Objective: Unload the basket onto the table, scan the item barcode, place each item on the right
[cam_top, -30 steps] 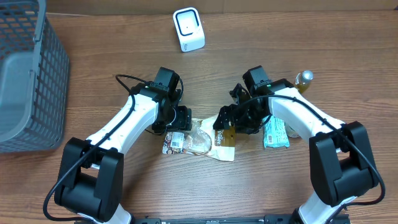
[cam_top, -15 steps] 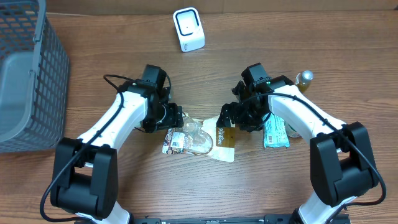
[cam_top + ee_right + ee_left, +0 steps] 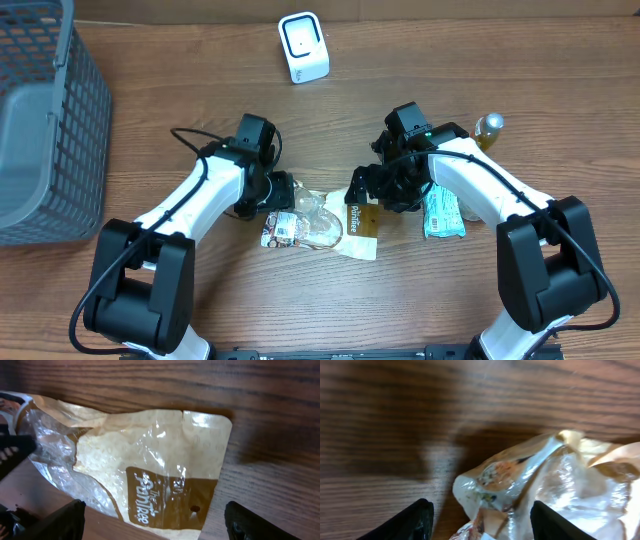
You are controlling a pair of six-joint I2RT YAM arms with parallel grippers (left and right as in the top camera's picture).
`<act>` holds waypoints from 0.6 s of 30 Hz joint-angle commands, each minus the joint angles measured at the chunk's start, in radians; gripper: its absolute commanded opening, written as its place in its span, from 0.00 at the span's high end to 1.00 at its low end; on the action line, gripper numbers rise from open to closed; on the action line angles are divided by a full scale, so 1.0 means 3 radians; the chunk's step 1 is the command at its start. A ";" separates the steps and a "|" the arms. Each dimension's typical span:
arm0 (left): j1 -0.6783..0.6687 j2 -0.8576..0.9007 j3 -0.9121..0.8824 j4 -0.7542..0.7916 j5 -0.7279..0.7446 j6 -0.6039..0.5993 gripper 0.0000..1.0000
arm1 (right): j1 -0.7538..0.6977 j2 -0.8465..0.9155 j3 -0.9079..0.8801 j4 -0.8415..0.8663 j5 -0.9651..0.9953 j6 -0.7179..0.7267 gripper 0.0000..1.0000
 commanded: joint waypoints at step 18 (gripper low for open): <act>-0.0025 -0.0011 -0.0132 0.0052 -0.0061 -0.0069 0.34 | 0.0324 -0.0078 -0.0100 0.0262 0.0247 0.0270 0.13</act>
